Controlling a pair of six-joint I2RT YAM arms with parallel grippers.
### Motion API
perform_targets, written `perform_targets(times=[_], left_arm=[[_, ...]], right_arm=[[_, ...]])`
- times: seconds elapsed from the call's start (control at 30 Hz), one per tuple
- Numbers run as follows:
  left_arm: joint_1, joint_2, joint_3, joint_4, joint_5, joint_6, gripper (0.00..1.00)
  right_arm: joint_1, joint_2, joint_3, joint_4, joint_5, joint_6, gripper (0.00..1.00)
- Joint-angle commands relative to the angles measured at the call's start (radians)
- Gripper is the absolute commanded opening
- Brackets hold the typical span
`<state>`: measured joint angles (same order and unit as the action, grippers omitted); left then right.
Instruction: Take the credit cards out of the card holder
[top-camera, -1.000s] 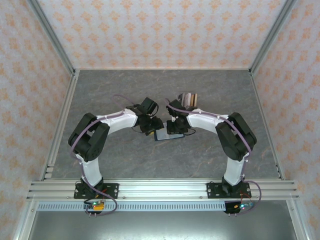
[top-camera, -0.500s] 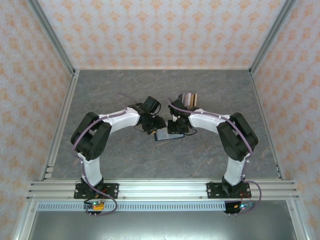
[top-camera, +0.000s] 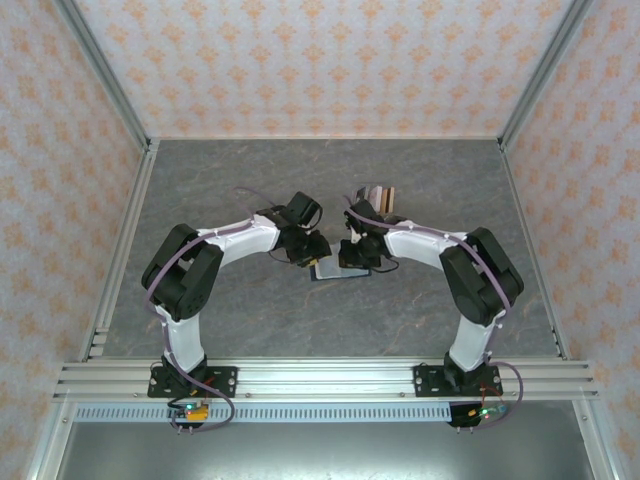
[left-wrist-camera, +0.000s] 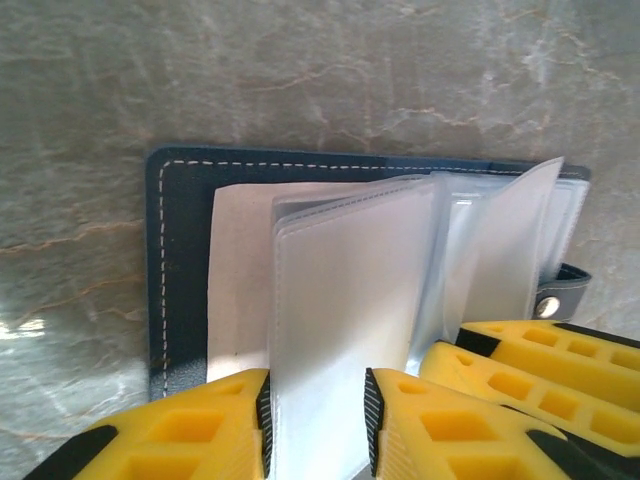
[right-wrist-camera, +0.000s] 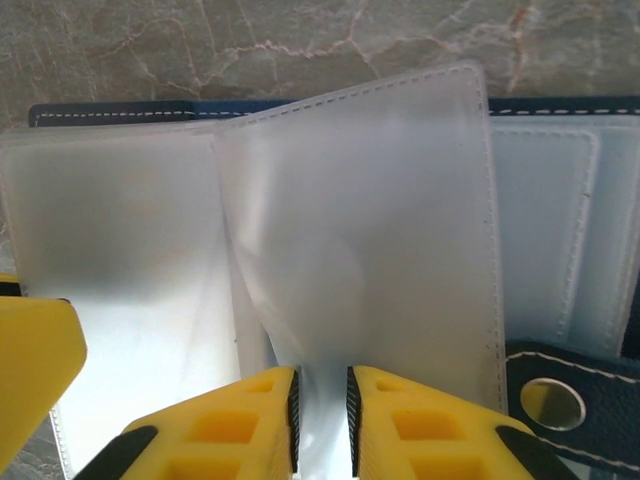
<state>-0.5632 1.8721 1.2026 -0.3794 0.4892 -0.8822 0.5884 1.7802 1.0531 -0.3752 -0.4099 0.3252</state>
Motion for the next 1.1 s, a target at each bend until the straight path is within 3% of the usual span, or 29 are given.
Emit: perform_targets(times=[0.0,0.13,0.43,0.83,0.97,1.07], left_arm=[[-0.014,-0.051,-0.019,0.060,0.039,-0.001,0.31],[-0.015,-0.047,-0.022,0.066,0.043,-0.005,0.26],[-0.016,-0.063,-0.005,-0.011,-0.009,0.030,0.00],[-0.015,-0.116,0.092,-0.333,-0.187,0.176,0.00],[-0.015,-0.119,0.109,-0.319,-0.146,0.169,0.01],[-0.020,-0.114,0.110,-0.260,-0.076,0.148,0.14]], right_arm=[[-0.009,-0.053,-0.030,0.048,-0.036,0.018,0.21],[-0.012,-0.073,-0.044,0.067,-0.050,0.024,0.21],[-0.022,-0.134,-0.083,0.104,-0.014,0.034,0.21],[-0.026,-0.187,-0.119,0.132,0.045,0.048,0.21],[-0.028,-0.190,-0.122,0.136,0.053,0.052,0.21],[-0.029,-0.195,-0.126,0.140,0.060,0.054,0.21]])
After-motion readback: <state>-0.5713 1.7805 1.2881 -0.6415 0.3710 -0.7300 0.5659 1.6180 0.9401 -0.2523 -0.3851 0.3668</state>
